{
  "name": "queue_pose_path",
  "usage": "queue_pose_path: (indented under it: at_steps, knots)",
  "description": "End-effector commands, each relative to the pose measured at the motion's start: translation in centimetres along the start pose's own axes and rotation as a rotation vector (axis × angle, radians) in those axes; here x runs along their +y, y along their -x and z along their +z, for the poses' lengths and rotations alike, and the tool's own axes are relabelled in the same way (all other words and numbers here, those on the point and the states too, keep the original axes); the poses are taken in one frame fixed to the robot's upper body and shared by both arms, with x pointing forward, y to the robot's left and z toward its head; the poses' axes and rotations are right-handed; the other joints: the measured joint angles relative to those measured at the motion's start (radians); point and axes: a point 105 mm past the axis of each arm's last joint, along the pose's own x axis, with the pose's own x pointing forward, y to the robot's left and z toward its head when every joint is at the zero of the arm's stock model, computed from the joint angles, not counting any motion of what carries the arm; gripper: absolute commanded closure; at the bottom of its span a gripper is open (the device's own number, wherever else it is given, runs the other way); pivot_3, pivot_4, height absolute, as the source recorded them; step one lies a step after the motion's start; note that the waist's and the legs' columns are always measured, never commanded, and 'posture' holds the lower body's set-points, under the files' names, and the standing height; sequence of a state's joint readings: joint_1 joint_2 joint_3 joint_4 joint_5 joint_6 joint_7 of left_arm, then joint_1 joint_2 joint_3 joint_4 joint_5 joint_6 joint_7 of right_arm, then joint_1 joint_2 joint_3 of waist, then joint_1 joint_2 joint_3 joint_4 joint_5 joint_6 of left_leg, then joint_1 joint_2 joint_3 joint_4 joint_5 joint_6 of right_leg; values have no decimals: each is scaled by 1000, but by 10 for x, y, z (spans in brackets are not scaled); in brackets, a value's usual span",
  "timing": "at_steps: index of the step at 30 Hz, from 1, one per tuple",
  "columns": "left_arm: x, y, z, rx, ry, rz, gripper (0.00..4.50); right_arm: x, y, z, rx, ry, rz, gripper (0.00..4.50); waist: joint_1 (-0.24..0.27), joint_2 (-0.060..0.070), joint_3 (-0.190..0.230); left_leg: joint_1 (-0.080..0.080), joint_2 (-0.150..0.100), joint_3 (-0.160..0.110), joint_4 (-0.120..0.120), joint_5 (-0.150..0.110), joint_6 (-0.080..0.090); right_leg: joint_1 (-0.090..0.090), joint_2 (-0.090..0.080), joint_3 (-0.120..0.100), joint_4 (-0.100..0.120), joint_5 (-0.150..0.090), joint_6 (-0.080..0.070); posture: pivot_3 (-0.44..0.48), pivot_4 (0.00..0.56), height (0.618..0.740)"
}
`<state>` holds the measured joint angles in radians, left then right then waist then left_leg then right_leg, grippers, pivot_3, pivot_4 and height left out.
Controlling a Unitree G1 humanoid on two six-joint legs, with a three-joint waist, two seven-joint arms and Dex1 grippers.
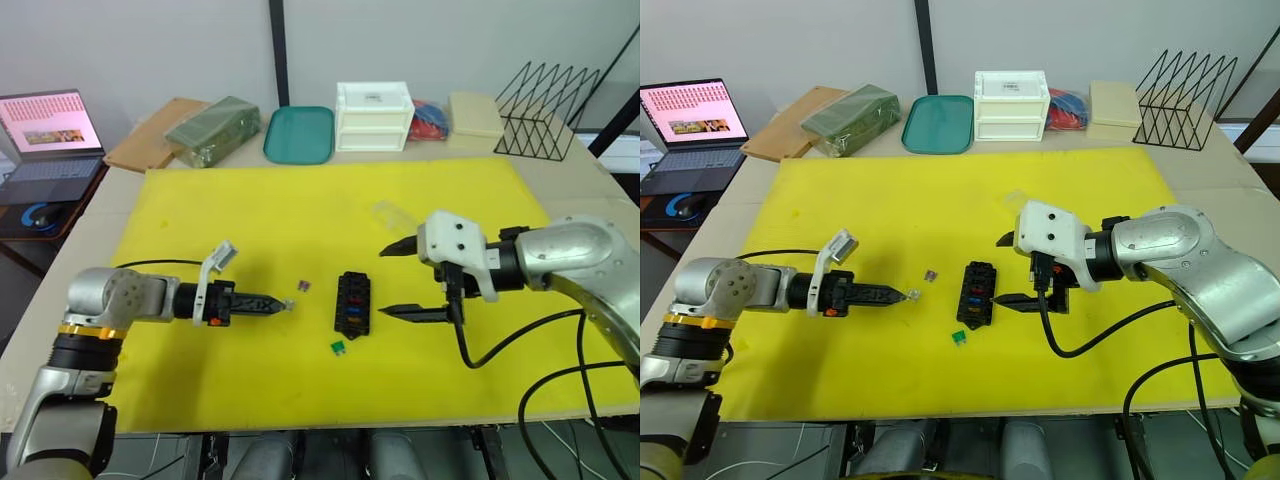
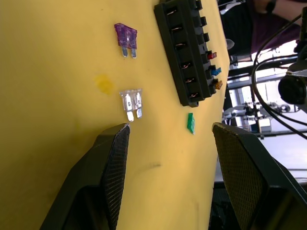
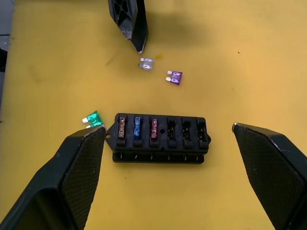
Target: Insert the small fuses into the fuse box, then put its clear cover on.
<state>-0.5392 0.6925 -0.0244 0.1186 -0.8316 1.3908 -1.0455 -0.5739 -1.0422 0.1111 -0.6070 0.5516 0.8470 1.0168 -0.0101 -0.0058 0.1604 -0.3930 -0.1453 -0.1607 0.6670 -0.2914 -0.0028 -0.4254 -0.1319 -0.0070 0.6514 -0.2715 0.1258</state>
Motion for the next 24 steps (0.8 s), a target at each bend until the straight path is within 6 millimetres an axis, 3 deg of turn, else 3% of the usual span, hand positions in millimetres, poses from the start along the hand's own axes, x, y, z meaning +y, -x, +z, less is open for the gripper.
queue_pose_path:
  at_steps: [1, 8, 24]
  knots:
    - [-3, 5, 3, -12, -16, -6, 1602, 0, 3, 10, -13, 51, -19, 0, 1, 0, 0, 0, 0, 0, 0, 0, 0, 0, 0, 0, 0, 0, 0, 0, 150, 740]
    - [3, -14, 4, -17, -12, -16, 1602, -3, 1, 11, -14, 66, -24, 0, 1, 0, 0, 0, 0, 0, 0, 0, 0, 0, 0, 0, 0, 0, 0, 0, 150, 740]
    - [9, -26, 2, 2, -2, 2, 1602, -5, 1, 10, -4, 73, -42, 0, 4, 0, 0, 0, 0, 0, 0, 0, 0, 0, 0, 0, 0, 0, 0, 0, 150, 740]
